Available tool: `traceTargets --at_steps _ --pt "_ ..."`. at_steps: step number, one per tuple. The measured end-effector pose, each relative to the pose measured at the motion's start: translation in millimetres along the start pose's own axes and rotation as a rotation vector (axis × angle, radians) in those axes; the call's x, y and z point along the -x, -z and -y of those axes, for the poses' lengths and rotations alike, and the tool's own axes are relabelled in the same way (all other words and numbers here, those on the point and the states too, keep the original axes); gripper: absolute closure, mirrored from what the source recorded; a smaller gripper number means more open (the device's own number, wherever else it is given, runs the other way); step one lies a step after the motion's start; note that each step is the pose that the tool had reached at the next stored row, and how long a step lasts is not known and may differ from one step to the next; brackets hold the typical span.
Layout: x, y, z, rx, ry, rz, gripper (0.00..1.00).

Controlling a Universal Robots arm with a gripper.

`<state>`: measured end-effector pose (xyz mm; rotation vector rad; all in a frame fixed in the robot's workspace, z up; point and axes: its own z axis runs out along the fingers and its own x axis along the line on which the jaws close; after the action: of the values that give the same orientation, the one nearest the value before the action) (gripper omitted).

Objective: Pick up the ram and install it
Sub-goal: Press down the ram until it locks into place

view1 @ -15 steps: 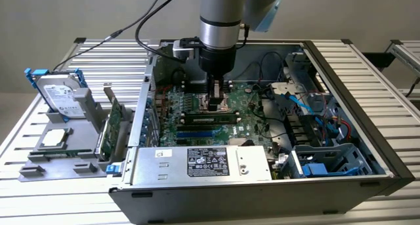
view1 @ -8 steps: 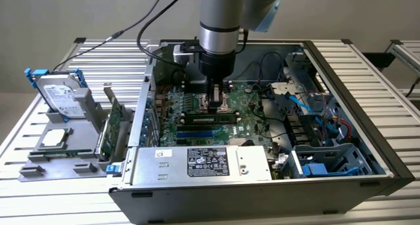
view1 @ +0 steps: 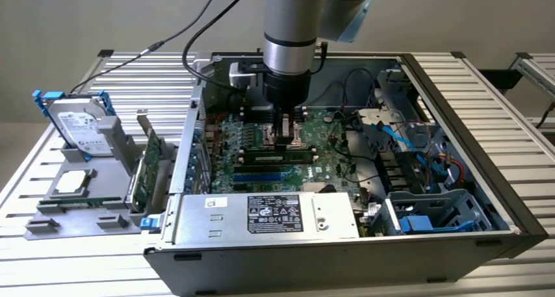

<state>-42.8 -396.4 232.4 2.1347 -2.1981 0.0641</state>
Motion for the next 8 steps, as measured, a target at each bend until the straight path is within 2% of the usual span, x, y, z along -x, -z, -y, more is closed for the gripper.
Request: traceTargets --at_steps 5,8 --pt "0.3 -3.4 0.1 0.0006 0.0 -0.0001 0.89" --pt "0.3 -5.9 0.4 0.0031 0.0 -0.0017 0.89"
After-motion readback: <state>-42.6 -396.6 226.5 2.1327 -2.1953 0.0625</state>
